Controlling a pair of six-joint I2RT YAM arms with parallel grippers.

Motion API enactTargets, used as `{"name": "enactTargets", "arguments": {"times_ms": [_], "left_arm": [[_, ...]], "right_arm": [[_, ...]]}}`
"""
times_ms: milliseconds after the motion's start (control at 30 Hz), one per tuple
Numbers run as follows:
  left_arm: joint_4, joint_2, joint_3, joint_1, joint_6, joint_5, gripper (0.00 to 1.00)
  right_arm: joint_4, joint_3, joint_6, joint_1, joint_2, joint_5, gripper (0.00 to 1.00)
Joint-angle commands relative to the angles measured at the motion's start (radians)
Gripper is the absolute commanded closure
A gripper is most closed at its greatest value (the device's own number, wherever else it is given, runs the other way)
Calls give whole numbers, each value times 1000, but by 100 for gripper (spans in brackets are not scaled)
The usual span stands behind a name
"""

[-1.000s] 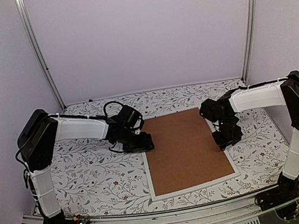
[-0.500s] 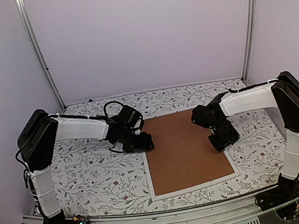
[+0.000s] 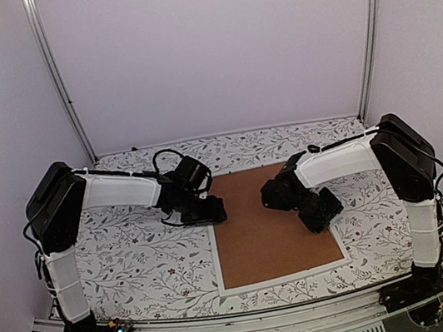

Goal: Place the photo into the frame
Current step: Press the fastener onto the backboard.

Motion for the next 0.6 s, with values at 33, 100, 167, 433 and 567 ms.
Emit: {"name": "enactTargets", "arguments": {"times_ms": [33,100,167,433,567], "left_arm": [[-25,25,-12,-5,3,3,31],[-25,25,-13,-5,1,3,30],[-25,25,-13,-5,1,2,31],[-25,24,-14,-4,4,0,31],[-25,20,-17,-2,7,-3,31]], "right_arm": [[198,-13,73,76,158,-220,50],[202,-5,82,87,174,-218,49],[210,3,89,99,193,-218,49],[252,39,62,129,165,-201,48],[295,10,38,98,47,-196,48]]}}
